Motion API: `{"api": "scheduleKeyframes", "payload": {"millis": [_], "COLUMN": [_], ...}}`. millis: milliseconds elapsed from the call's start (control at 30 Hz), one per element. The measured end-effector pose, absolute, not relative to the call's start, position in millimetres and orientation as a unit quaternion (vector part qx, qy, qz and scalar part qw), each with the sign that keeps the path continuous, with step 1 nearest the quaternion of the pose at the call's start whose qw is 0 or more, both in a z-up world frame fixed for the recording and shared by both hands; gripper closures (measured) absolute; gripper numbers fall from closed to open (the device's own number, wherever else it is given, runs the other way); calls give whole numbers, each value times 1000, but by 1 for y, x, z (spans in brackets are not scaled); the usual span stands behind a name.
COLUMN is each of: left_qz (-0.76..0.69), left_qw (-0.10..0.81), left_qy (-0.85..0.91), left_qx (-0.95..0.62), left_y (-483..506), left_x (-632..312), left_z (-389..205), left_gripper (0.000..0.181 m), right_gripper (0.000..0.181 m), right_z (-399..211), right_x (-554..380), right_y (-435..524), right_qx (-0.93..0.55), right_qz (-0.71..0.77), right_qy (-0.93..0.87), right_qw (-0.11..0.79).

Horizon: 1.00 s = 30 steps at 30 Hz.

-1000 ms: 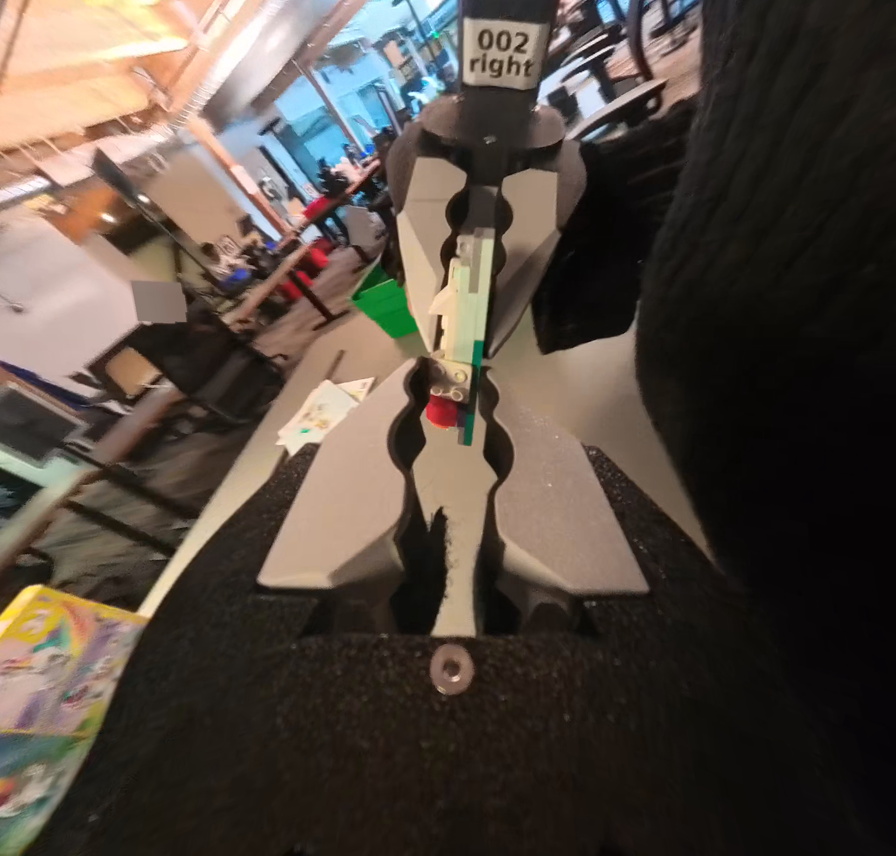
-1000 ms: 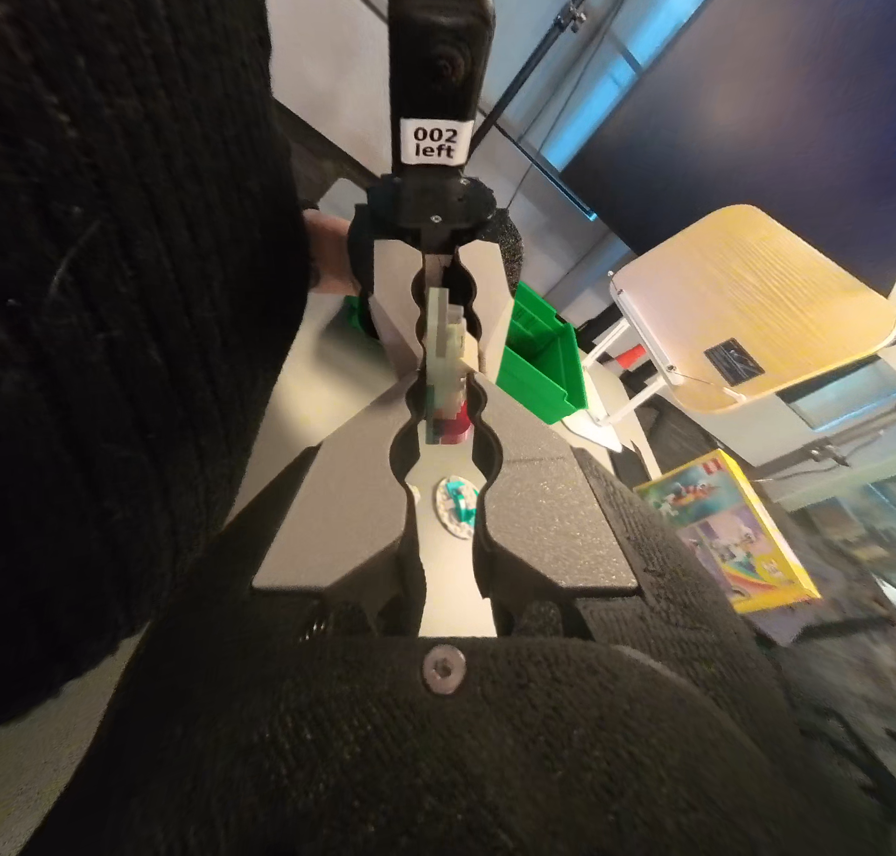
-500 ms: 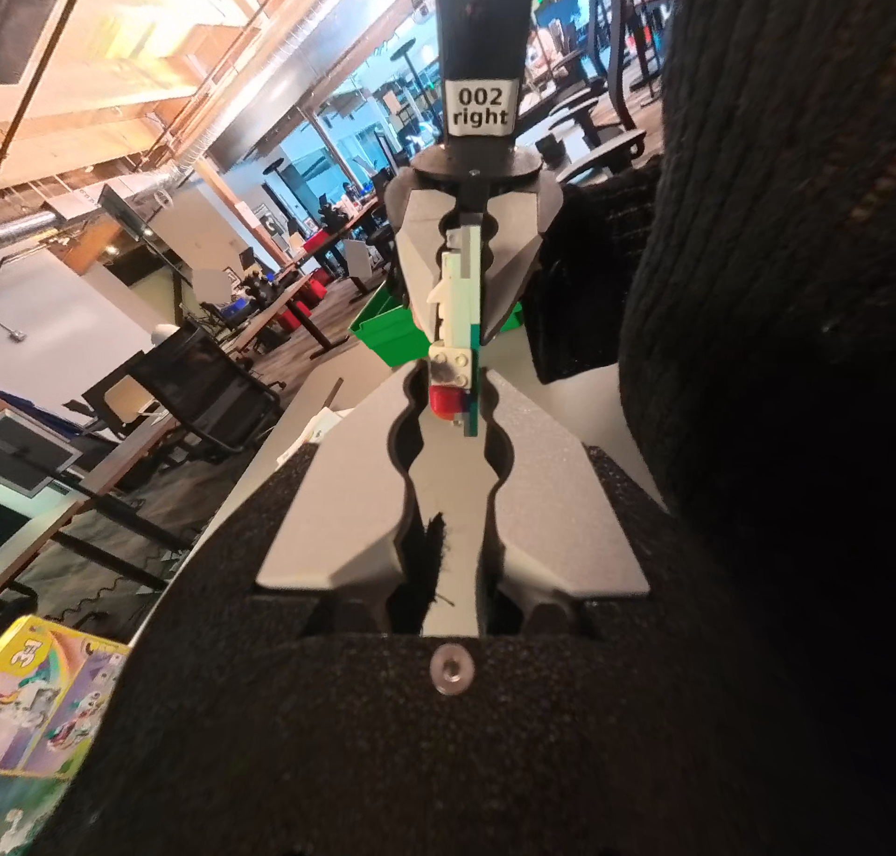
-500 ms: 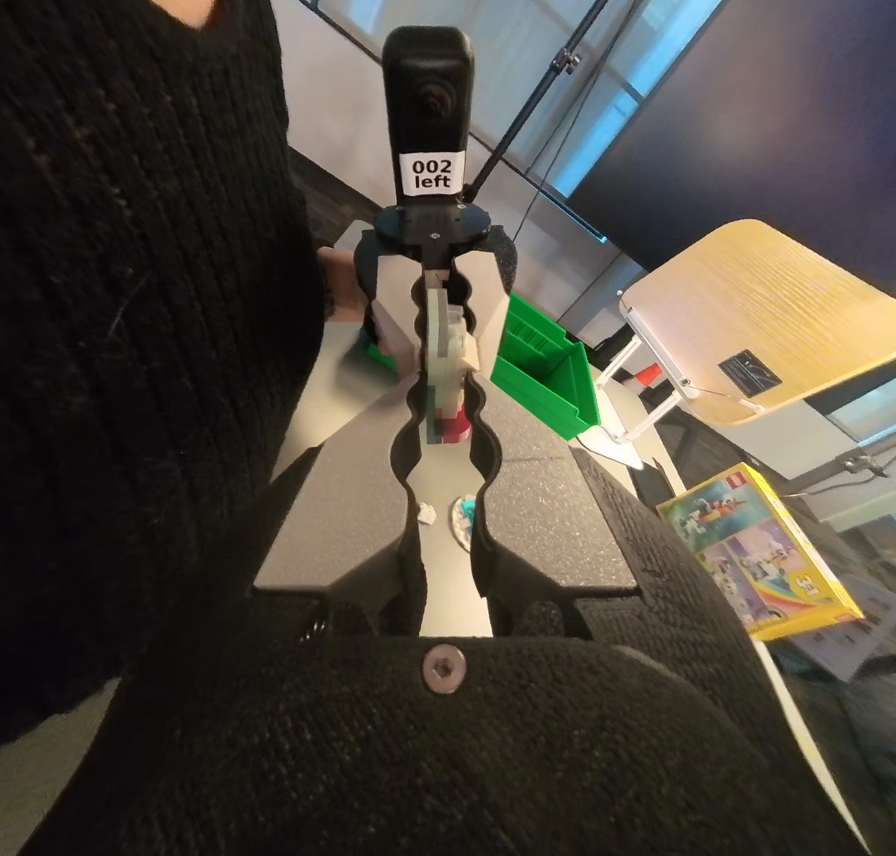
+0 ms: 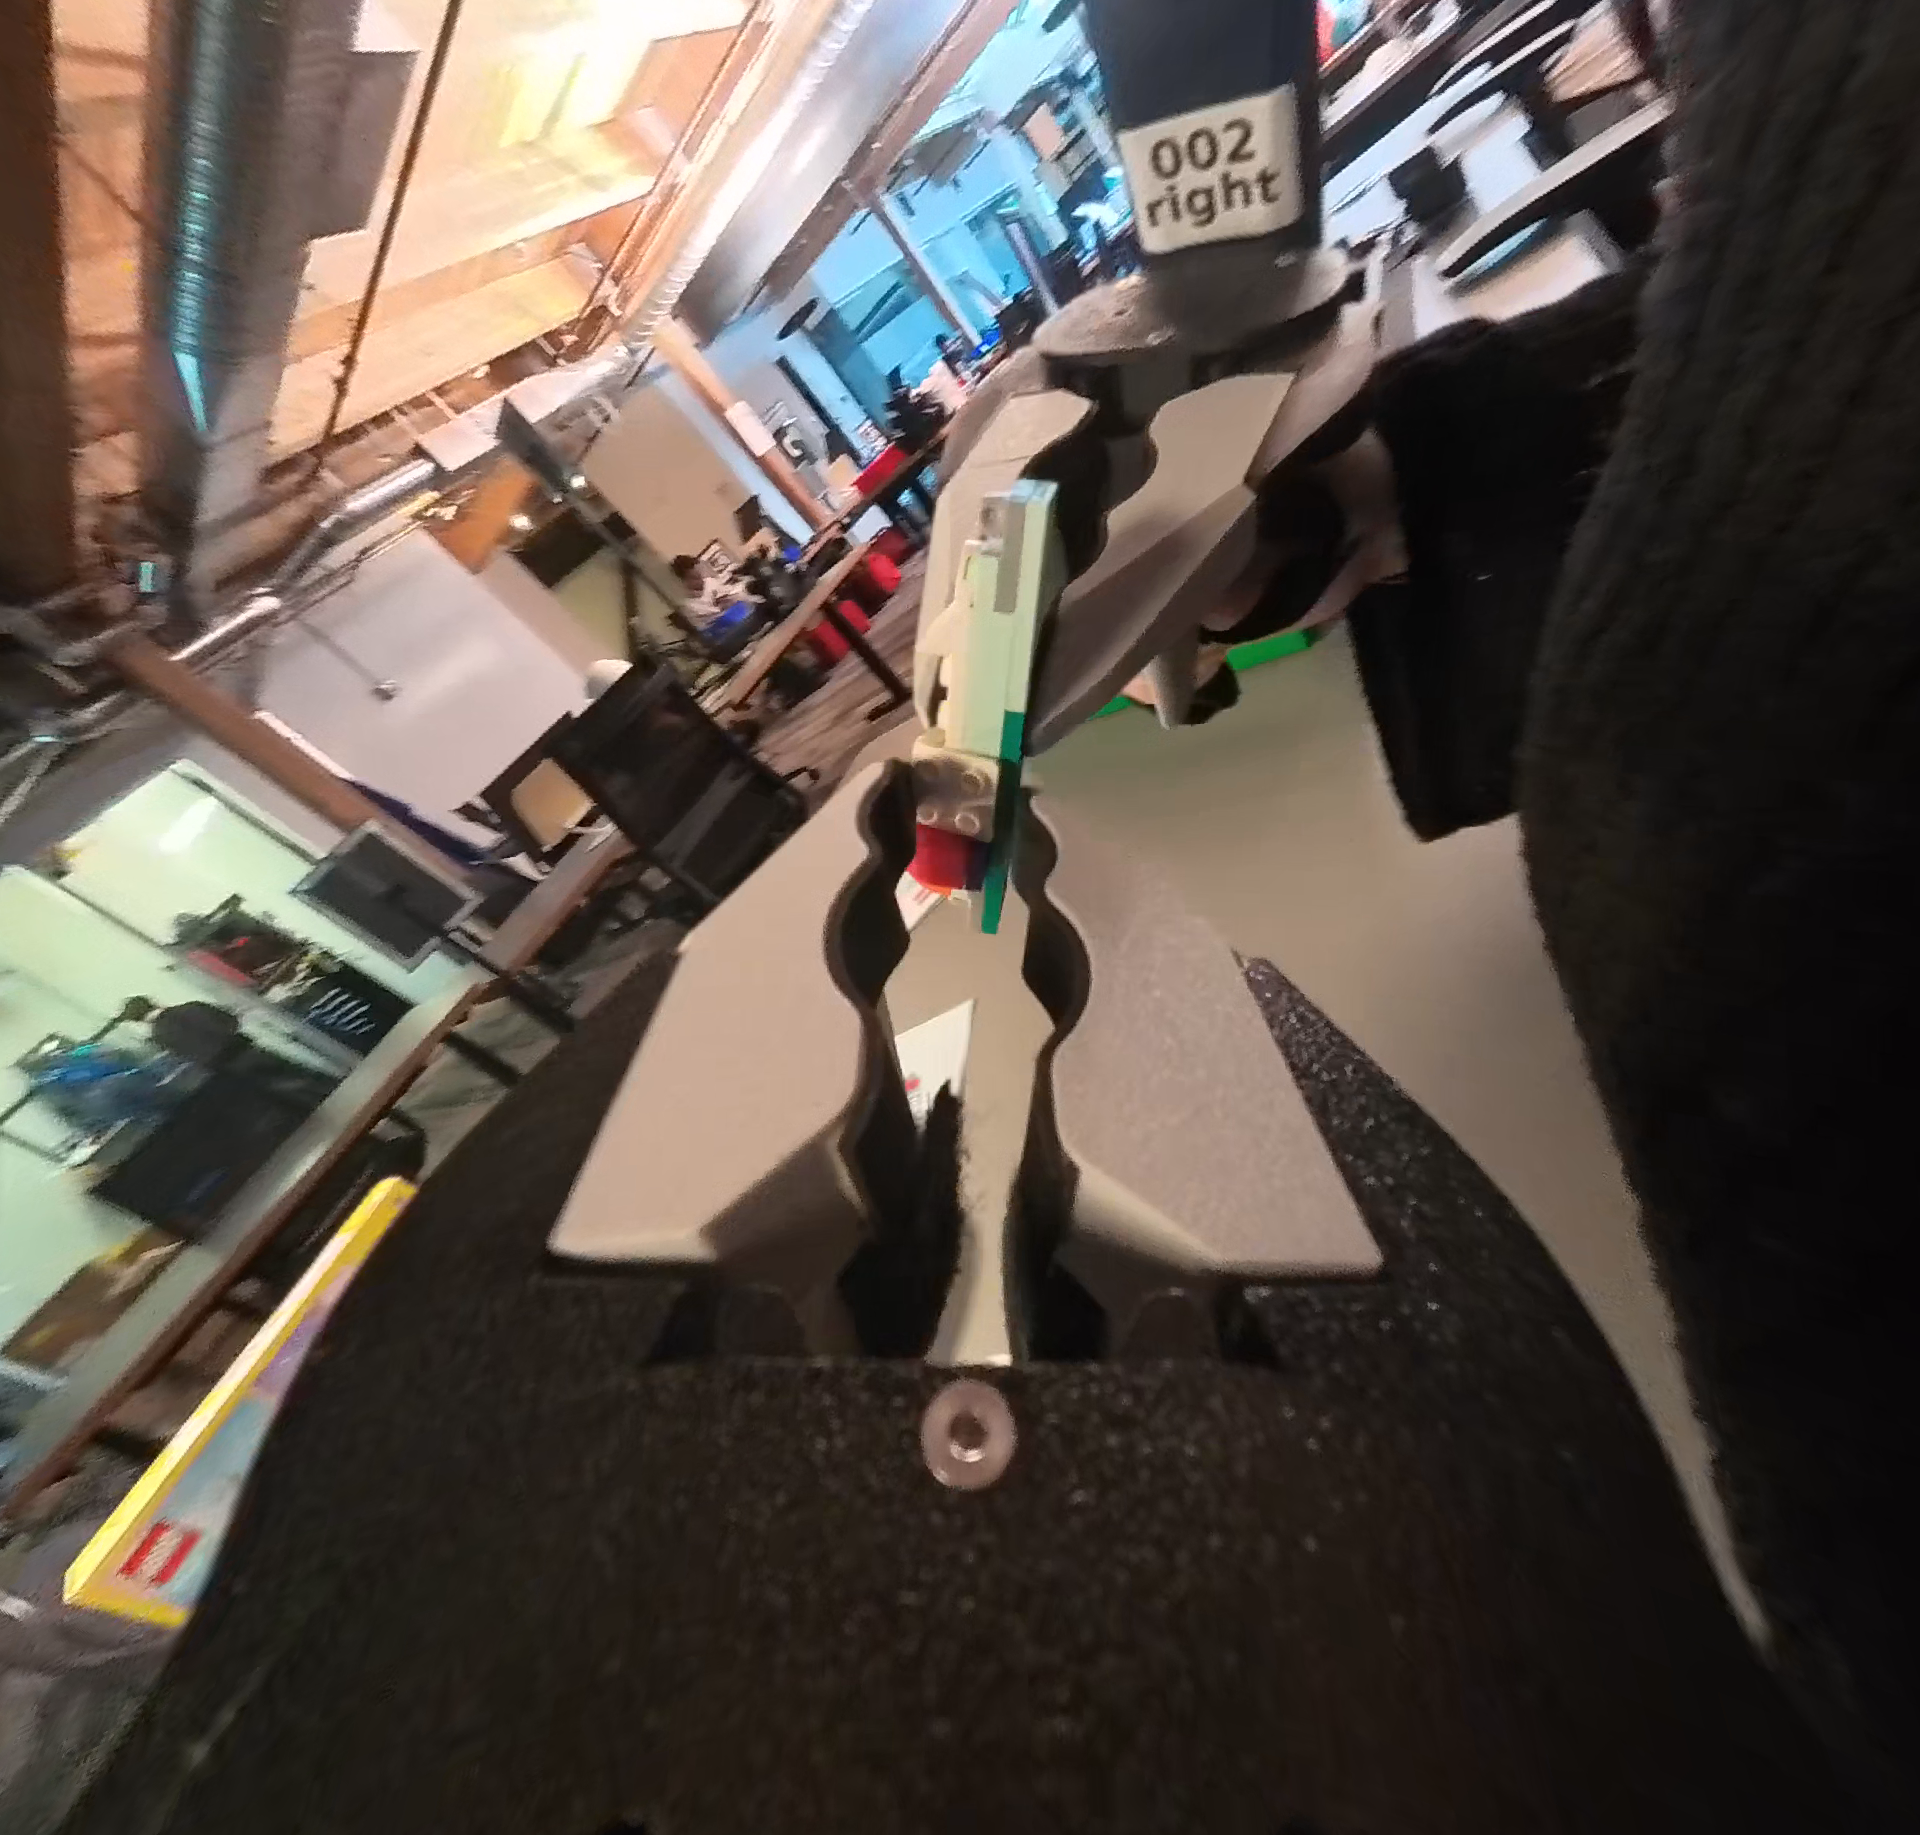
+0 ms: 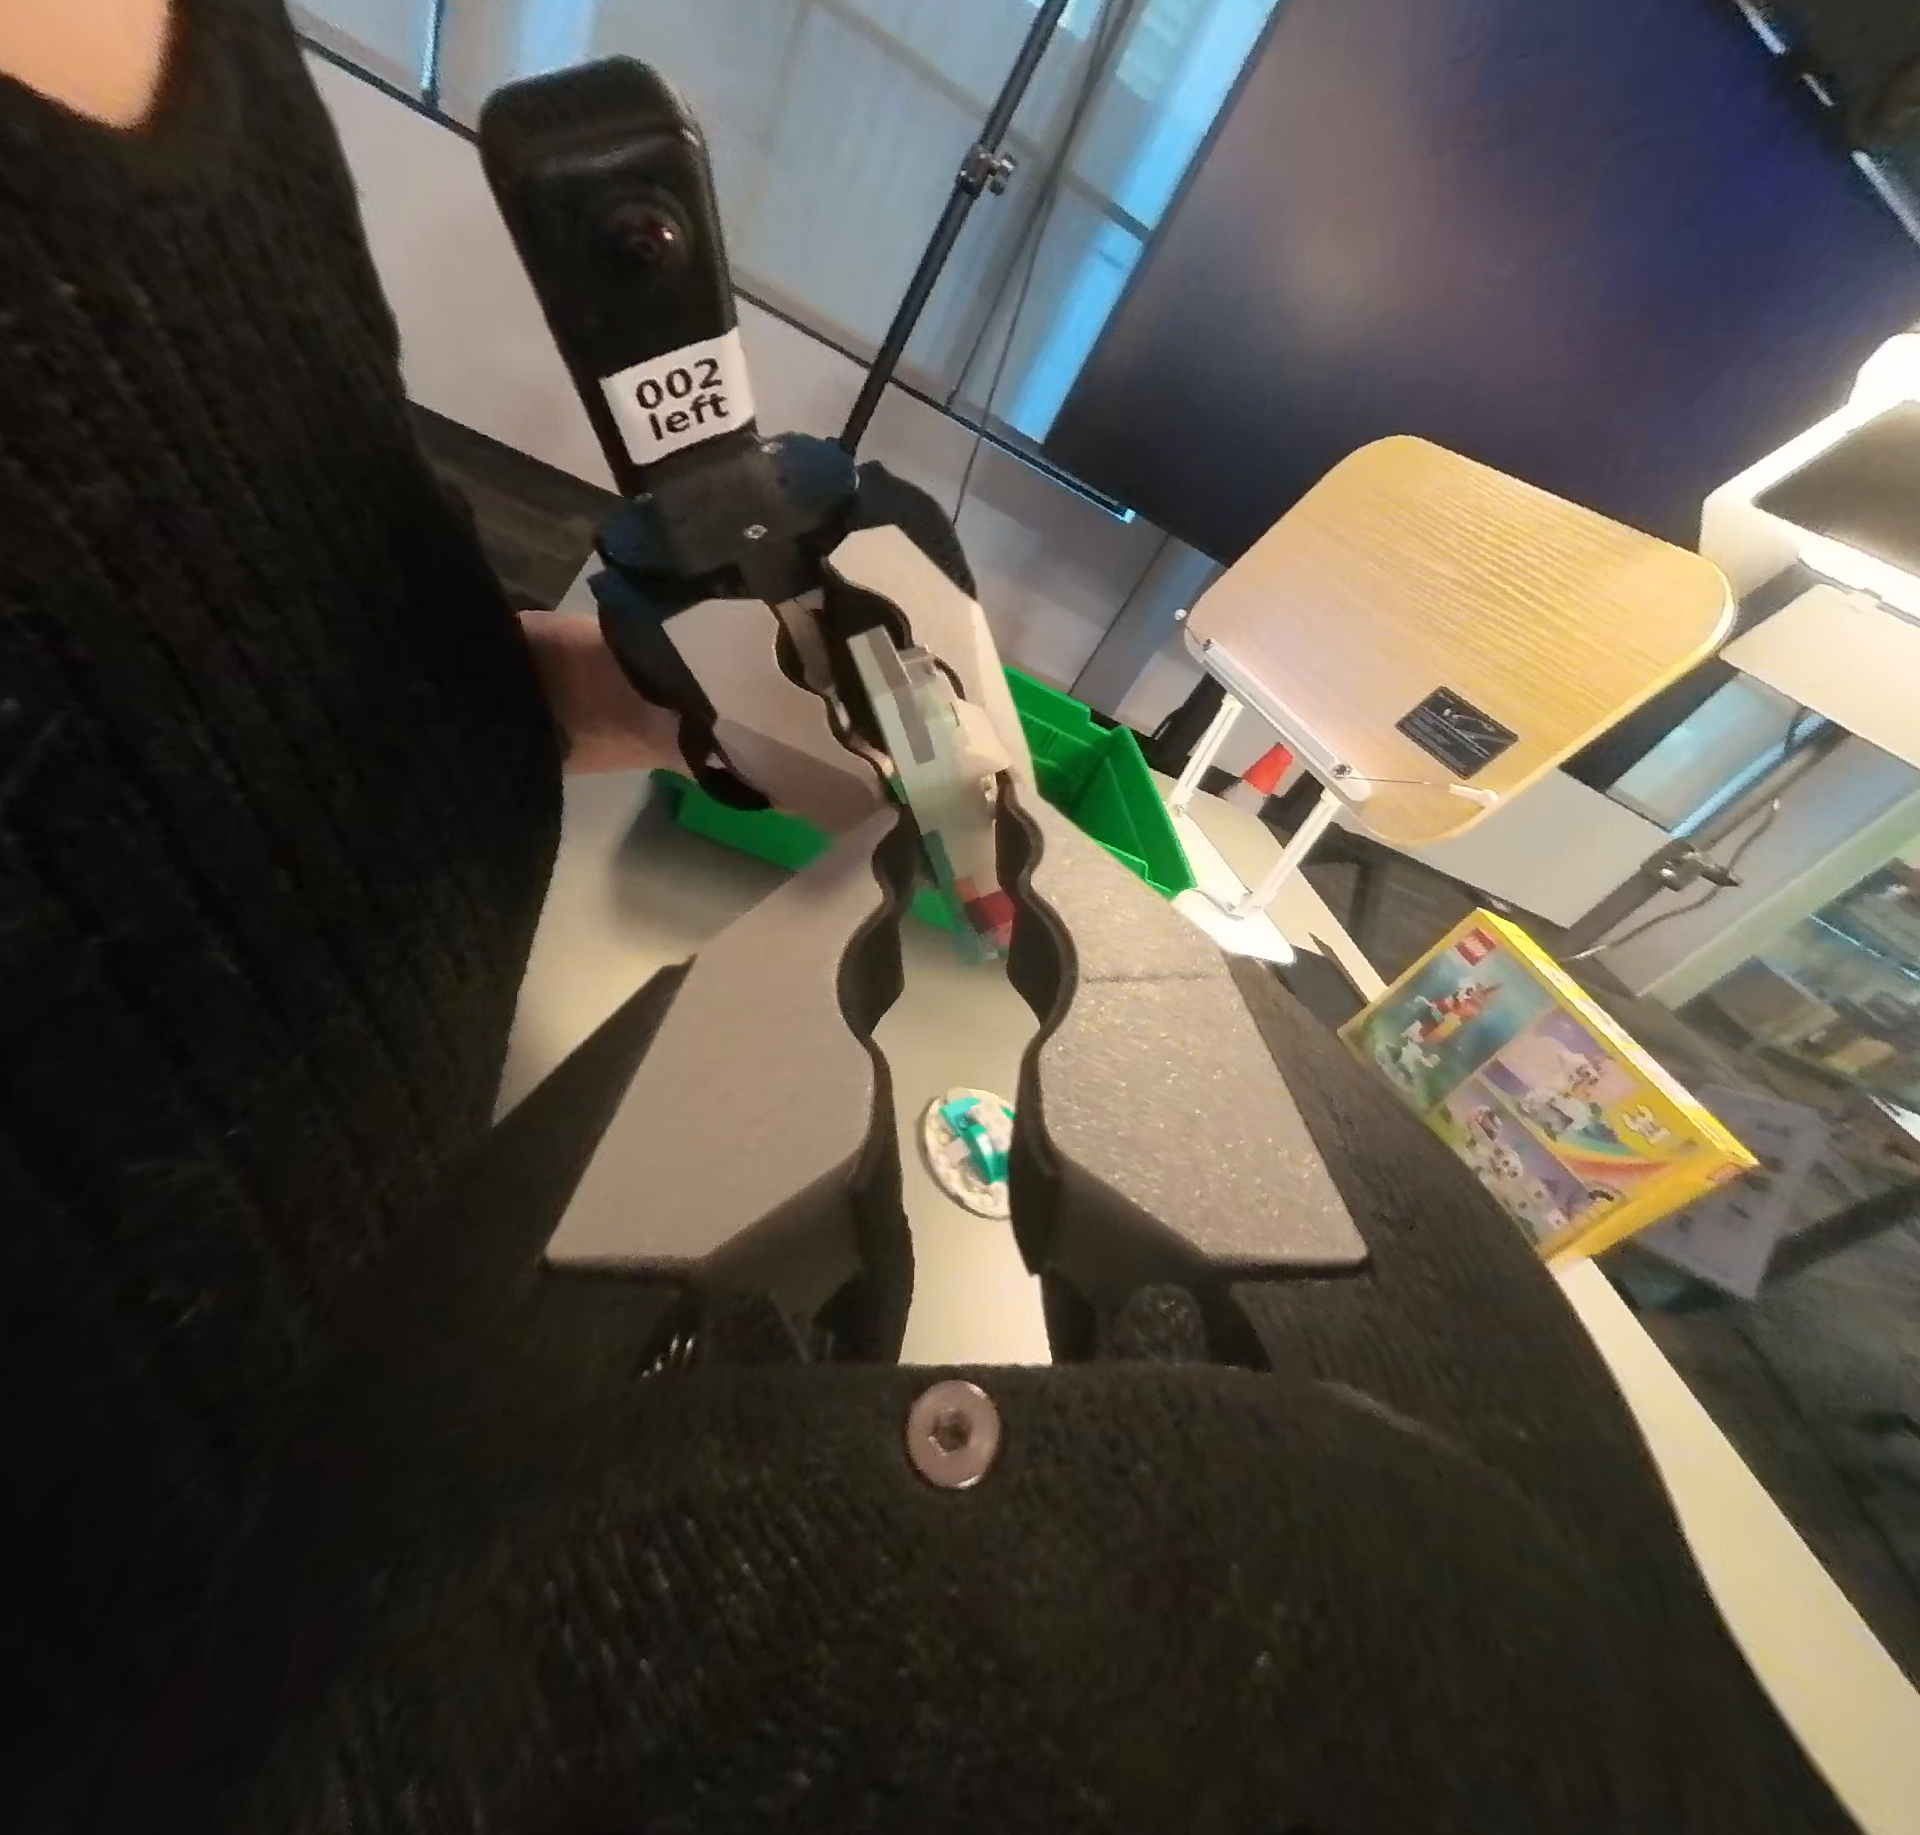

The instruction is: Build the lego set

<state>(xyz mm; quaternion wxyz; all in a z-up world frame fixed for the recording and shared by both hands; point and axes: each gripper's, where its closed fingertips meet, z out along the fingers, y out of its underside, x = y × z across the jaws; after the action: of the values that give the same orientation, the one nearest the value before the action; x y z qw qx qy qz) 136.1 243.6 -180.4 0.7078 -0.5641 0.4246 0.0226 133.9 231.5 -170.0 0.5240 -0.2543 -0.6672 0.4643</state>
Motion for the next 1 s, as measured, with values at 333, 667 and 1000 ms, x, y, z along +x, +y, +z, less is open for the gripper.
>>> {"api": "scheduleKeyframes", "payload": {"millis": [333,667,1000], "left_qz": [-101,-223,-274], "left_qw": [667,666,657], "left_qy": [440,438,450], "left_qx": [-593,-561,-540], "left_y": [238,221,212], "left_x": [143,153,161], "left_z": [-192,-181,-175], "left_gripper": [165,156,162], "right_gripper": [163,168,168], "right_z": [-178,-170,-164], "right_x": [138,151,155], "right_y": [223,212,204], "right_qx": [-201,-185,-169], "right_qz": [447,533,579], "right_qy": [-700,-689,-675], "right_qw": [520,455,426]}}
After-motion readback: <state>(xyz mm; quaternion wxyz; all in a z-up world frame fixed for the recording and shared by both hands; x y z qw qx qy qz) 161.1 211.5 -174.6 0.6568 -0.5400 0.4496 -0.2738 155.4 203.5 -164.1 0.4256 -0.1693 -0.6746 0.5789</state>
